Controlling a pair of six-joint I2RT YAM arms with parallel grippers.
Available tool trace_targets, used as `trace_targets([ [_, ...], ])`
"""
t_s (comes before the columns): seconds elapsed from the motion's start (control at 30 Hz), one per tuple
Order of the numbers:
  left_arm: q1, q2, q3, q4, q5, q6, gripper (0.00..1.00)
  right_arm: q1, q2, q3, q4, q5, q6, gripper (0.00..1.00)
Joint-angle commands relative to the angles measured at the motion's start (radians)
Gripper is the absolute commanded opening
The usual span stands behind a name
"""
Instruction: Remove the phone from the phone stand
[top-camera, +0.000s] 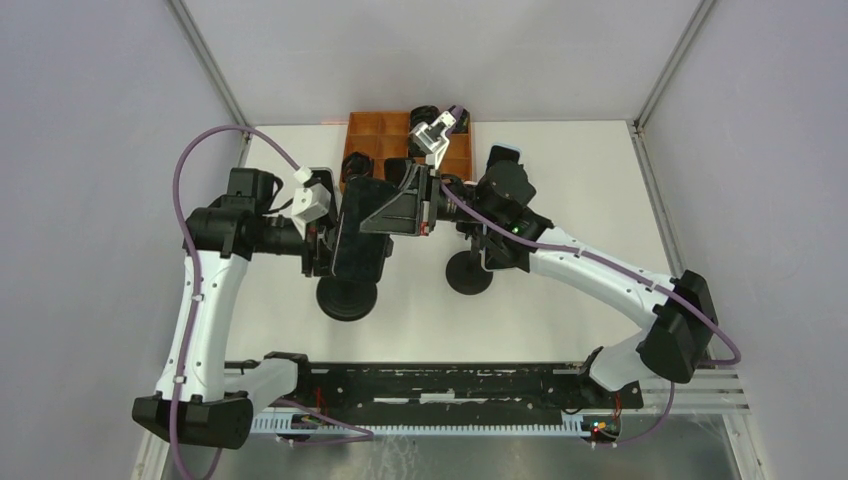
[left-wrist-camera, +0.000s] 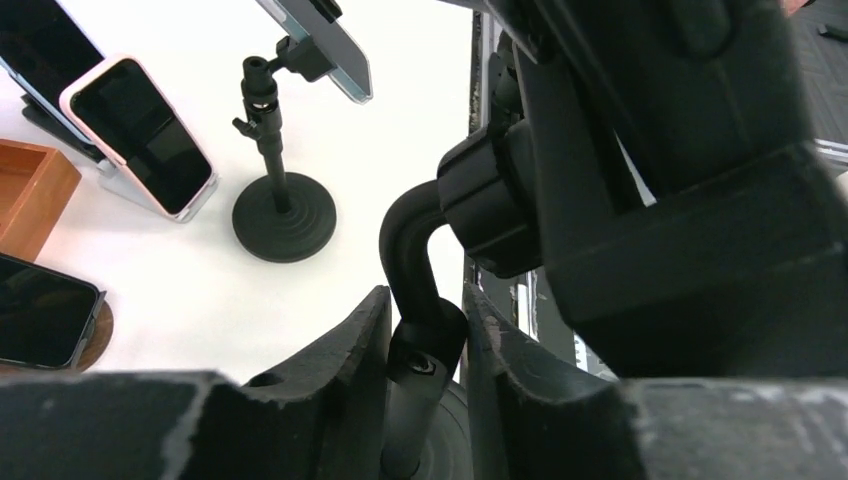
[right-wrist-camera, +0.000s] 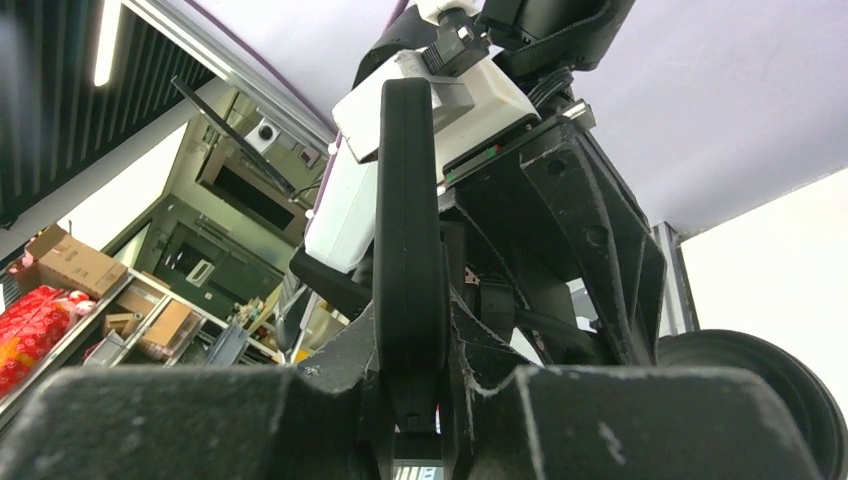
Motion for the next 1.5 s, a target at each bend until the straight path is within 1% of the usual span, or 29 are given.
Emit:
trace_targets([
  [0.0, -0.003, 0.024, -0.007, 0.091, 0.027, -0.055, 0.32, 0.012, -0.012, 0.094, 0.203, 0.034, 0.035, 0.0],
  [0.13, -0.003, 0.035, -0.008, 0.091, 0.019, -0.05, 0.11, 0.013, -0.007, 0.082, 0.202, 0.033, 0.027, 0.0],
  [0.17, -0.003, 0.035, -0.009, 0.091, 0.013, -0.047, 0.05, 0.013, -0.007, 0.078, 0.196, 0.032, 0.021, 0.02],
  [0.2, -0.002, 0.037, -0.008, 0.091, 0.005, -0.043, 0.03, 0.011, -0.008, 0.073, 0.181, 0.028, 0.011, 0.13],
  [0.23, -0.002, 0.037, -0.008, 0.092, -0.001, -0.042, 0.02, 0.01, -0.009, 0.068, 0.164, 0.025, -0.008, 0.27],
  [0.3, -0.002, 0.038, -0.01, 0.092, -0.014, -0.039, 0.02, 0.005, -0.011, 0.055, 0.136, 0.021, -0.038, 0.5],
  [0.33, -0.002, 0.04, -0.01, 0.091, -0.018, -0.039, 0.02, -0.001, -0.014, 0.045, 0.131, 0.023, -0.043, 0.56],
  [0.37, -0.002, 0.039, -0.013, 0.091, -0.022, -0.039, 0.02, -0.005, -0.019, 0.03, 0.135, 0.026, -0.041, 0.6],
  [0.4, -0.003, 0.038, -0.014, 0.091, -0.023, -0.039, 0.02, -0.007, -0.019, 0.017, 0.144, 0.027, -0.037, 0.61],
  [0.43, -0.003, 0.038, -0.016, 0.091, -0.025, -0.039, 0.02, -0.007, -0.021, 0.009, 0.151, 0.028, -0.033, 0.6],
  [0.47, -0.002, 0.037, -0.016, 0.092, -0.025, -0.039, 0.02, -0.007, -0.021, 0.002, 0.153, 0.027, -0.031, 0.54],
  [0.5, -0.002, 0.037, -0.015, 0.093, -0.027, -0.039, 0.02, -0.007, -0.022, -0.004, 0.156, 0.025, -0.03, 0.45],
  [0.53, -0.002, 0.037, -0.012, 0.094, -0.028, -0.04, 0.02, -0.007, -0.023, -0.009, 0.156, 0.026, -0.03, 0.4],
  [0.63, -0.002, 0.038, -0.006, 0.107, -0.038, -0.048, 0.02, -0.007, -0.033, -0.018, 0.155, 0.018, -0.033, 0.31],
  [0.73, -0.002, 0.036, -0.016, 0.142, -0.063, -0.063, 0.02, -0.008, -0.049, -0.019, 0.137, 0.011, -0.041, 0.12],
  [0.8, -0.003, 0.031, -0.04, 0.192, -0.105, -0.082, 0.02, -0.009, -0.059, -0.003, 0.107, 0.011, -0.062, 0.01],
  [0.93, -0.002, 0.027, -0.115, 0.306, -0.188, -0.149, 0.02, -0.009, -0.078, 0.039, 0.094, 0.007, -0.084, 0.0],
  [1.1, -0.002, 0.045, -0.169, 0.359, -0.201, -0.195, 0.02, -0.002, -0.102, 0.041, 0.115, 0.001, -0.077, 0.0],
  [1.23, -0.001, 0.06, -0.199, 0.424, -0.242, -0.209, 0.02, 0.007, -0.123, 0.025, 0.136, -0.008, -0.049, 0.0],
  [1.3, -0.001, 0.069, -0.204, 0.464, -0.279, -0.218, 0.02, 0.013, -0.13, 0.021, 0.145, -0.017, -0.044, 0.0],
  [1.37, -0.001, 0.076, -0.21, 0.514, -0.359, -0.237, 0.02, 0.021, -0.144, 0.015, 0.141, -0.023, -0.057, 0.0],
  [1.47, -0.001, 0.08, -0.216, 0.549, -0.434, -0.243, 0.02, 0.024, -0.162, 0.001, 0.127, -0.019, -0.075, 0.0],
])
